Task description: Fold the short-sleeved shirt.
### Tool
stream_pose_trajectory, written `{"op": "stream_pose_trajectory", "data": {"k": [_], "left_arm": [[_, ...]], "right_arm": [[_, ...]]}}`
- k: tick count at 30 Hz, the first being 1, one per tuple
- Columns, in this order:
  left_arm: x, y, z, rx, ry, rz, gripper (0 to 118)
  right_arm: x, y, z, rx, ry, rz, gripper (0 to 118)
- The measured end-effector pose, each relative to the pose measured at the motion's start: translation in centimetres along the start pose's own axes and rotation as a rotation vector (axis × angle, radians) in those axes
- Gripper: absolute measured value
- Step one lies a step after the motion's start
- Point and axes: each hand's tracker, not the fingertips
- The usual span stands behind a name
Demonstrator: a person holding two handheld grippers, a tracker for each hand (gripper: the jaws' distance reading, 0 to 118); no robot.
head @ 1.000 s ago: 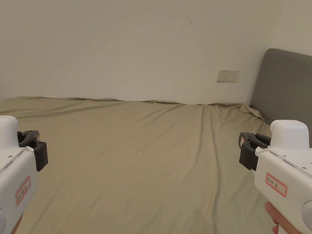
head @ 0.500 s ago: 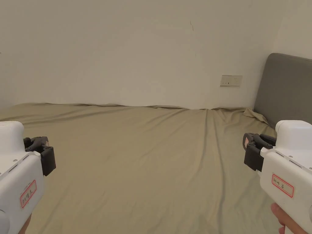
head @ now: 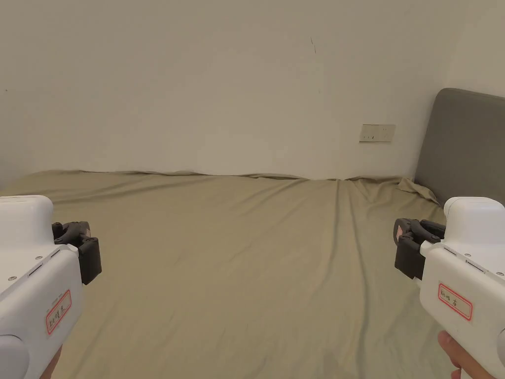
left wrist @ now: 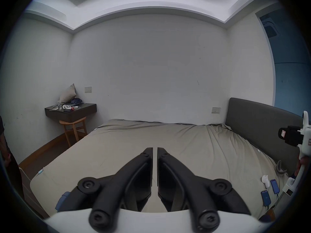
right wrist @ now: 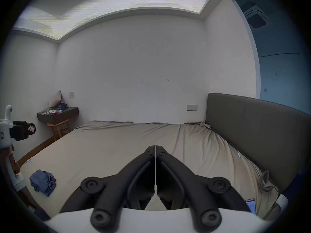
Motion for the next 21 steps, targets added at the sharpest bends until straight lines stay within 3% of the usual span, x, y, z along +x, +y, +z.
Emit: {"op": "stream_pose_trajectory", "data": {"k": [21], "left_arm": [[0.5,0.2,0.2,0.0,-0.02,-0.012,3]], "right_arm": [[-0.8,0.1,0.0,0.011,-0.022,0.019,5]]}}
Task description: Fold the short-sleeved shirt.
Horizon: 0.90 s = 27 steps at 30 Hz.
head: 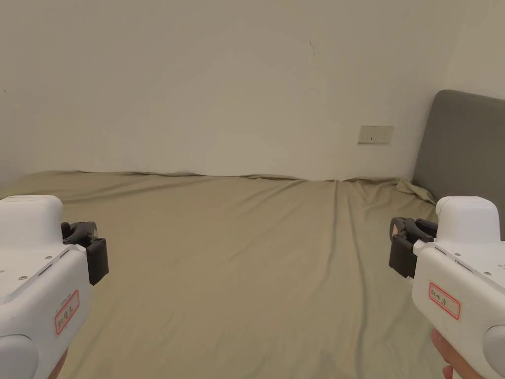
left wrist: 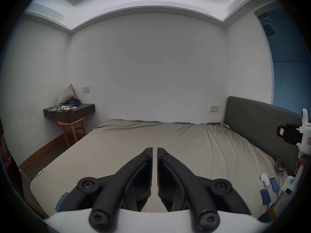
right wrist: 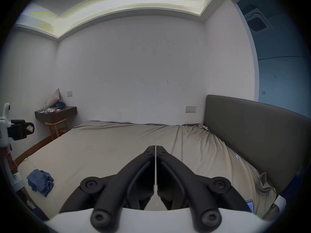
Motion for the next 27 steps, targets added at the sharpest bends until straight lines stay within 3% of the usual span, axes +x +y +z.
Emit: {"op": "stream_pose_trajectory", "data": {"k": [1,2,3,4,5,7,9,12,17,21,27], "left_arm": [[0.0,0.1,0.0,0.014,-0.014,-0.006,15],[0.0,0.1,0.0,0.016,-0.001,-0.001,85],[0.0,0.2,-0.4,-0.003,0.01,0.008,118],[-0.5,-0.7,0.1,0.137,-0.03,0.045,118],[-0.7,-1.4,0.0,0.057,-0.022,0.022,118],[-0.7,-2.2,0.1,0.023,-0.003,0.023,118],[-0.5,0.7,0.4,0.038,0.002,0.01,118],[-0.3,0.4,0.3,0.03,0.005,0.003,118],[-0.2,0.2,0.4,0.029,-0.019,-0.013,118],[0.1,0.5,0.4,0.021,-0.025,0.005,118],[0.3,0.8,0.7,0.029,-0.03,-0.008,118]], "right_arm": [[0.0,0.0,0.1,0.01,-0.003,0.002,25],[-0.2,-0.1,0.0,0.043,-0.038,0.02,92],[-0.3,-0.1,-0.5,0.008,-0.046,0.015,118],[-0.1,0.1,0.3,0.061,-0.014,0.019,116],[0.1,0.4,0.2,0.029,0.054,-0.013,118],[0.3,0.3,0.4,0.042,0.061,-0.067,118],[0.2,0.5,0.3,0.035,0.072,-0.047,118],[-0.9,0.4,0.0,0.005,0.062,-0.032,118],[-2.8,0.7,0.0,-0.022,-0.115,0.022,118],[-2.9,0.7,-0.1,-0.092,-0.082,0.018,118],[-3.3,1.1,0.7,-0.053,-0.024,0.004,118]]}}
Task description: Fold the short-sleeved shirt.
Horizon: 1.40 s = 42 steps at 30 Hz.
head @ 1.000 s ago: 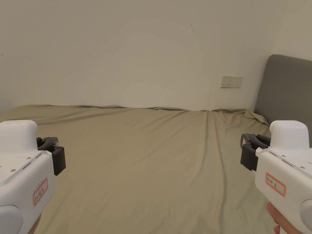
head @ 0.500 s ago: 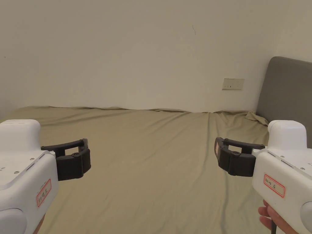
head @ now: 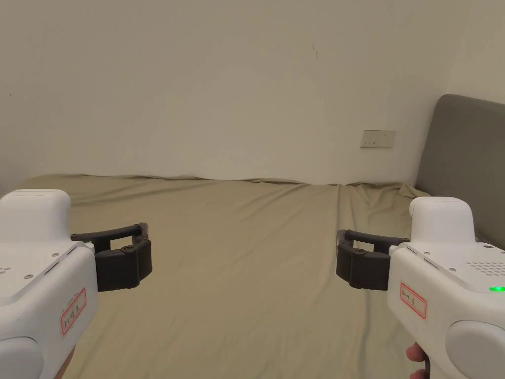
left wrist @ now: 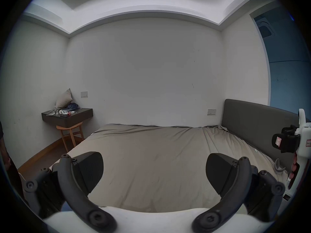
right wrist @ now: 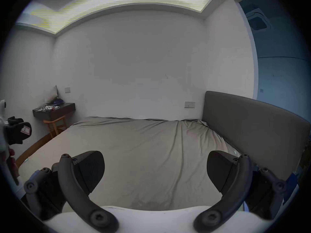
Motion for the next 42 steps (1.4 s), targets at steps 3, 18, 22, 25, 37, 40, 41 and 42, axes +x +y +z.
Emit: {"op": "stream_pose_trajectory", "data": {"k": [3,18,22,25,37,40,41,42], "left_arm": [[-0.07,0.05,0.08,-0.003,-0.001,-0.001,118],[0.12,0.35,0.38,-0.007,-0.028,0.004,118],[0.24,0.3,0.38,-0.014,-0.033,-0.001,118],[0.28,0.3,0.38,-0.016,-0.032,-0.007,118],[0.36,0.36,0.58,-0.021,-0.04,-0.009,118],[0.39,0.34,0.63,-0.024,-0.042,-0.006,118],[0.43,0.33,0.65,-0.024,-0.044,-0.008,118],[0.5,0.31,0.68,-0.024,-0.045,-0.012,118]], "right_arm": [[-0.25,0.3,0.38,0.021,0.015,0.001,118],[-0.19,0.67,0.59,0.031,0.033,-0.009,118],[-0.33,0.64,0.59,0.03,0.033,-0.006,118],[-0.41,0.62,0.63,0.03,0.042,-0.001,118],[-0.63,0.86,0.81,0.042,0.055,-0.009,118],[-0.45,0.87,0.84,0.038,0.065,-0.017,118],[-0.44,0.85,0.86,0.039,0.064,-0.016,118],[-0.45,0.83,0.89,0.04,0.06,-0.013,118]]}}
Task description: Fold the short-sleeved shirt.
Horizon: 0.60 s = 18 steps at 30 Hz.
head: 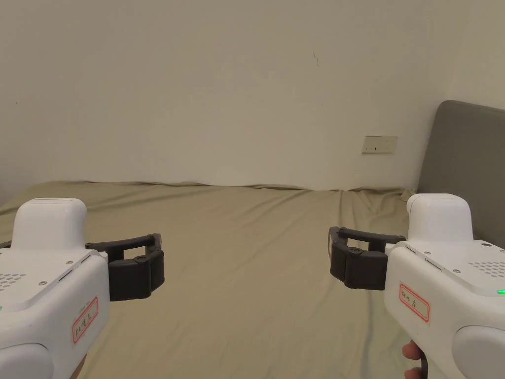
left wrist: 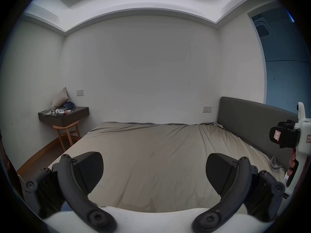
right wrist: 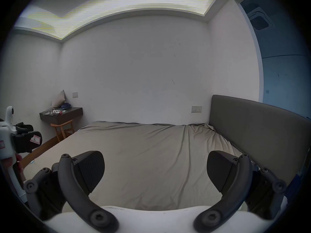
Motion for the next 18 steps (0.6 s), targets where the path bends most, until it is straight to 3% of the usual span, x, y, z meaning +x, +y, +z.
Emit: {"op": "stream_pose_trajectory", "data": {"k": [18], "left_arm": [[0.05,0.07,0.12,0.013,0.002,0.006,118]], "right_arm": [[0.04,0.2,0.23,0.013,-0.005,-0.001,118]]}}
